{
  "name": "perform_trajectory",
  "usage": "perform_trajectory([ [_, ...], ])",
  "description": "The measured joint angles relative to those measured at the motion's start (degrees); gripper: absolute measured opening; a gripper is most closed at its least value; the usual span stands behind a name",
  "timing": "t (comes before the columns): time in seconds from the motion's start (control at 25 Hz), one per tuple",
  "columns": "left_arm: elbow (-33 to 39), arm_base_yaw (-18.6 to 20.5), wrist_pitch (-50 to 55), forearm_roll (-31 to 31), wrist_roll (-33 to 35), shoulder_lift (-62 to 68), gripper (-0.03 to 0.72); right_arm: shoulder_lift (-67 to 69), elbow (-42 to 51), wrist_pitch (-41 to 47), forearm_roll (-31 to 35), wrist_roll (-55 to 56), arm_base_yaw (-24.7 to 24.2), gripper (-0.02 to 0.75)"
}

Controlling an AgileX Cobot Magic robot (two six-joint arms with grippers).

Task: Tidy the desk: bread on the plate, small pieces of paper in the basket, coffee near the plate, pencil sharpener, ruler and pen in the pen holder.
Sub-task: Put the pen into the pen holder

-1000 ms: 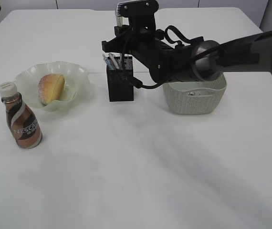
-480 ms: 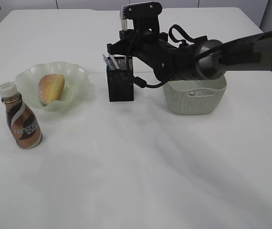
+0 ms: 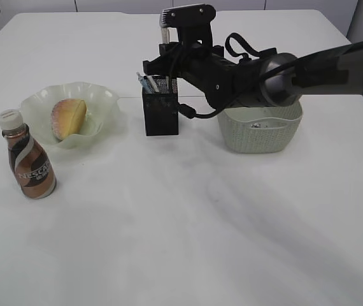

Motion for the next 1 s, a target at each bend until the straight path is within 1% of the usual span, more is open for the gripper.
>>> perform_trajectory([
  [0.28,0.0,0.0,0.0,0.0,0.0,0.0,0.36,0.0,0.0,2.7,0.0,0.0,0.0,0.078],
  [0.4,0.0,0.0,0.0,0.0,0.0,0.0,0.36,0.0,0.0,3.4,0.0,0.0,0.0,0.094],
  [0.52,0.0,0.0,0.0,0.0,0.0,0.0,0.36,0.0,0.0,3.5,0.0,0.7,0.0,0.153],
  [0.64,0.0,0.0,0.0,0.0,0.0,0.0,0.36,0.0,0.0,4.1,0.0,2.8,0.0,0.289],
  [0.72,0.0,0.0,0.0,0.0,0.0,0.0,0.36,0.0,0.0,5.4,0.0,3.7,0.0,0.353],
  [0.84,0.0,0.0,0.0,0.0,0.0,0.0,0.36,0.0,0.0,7.6,0.0,4.0,0.0,0.387],
  [1.0,0.0,0.0,0.0,1.3,0.0,0.0,0.36,-0.4,0.0,11.7,0.0,4.2,0.0,0.396],
])
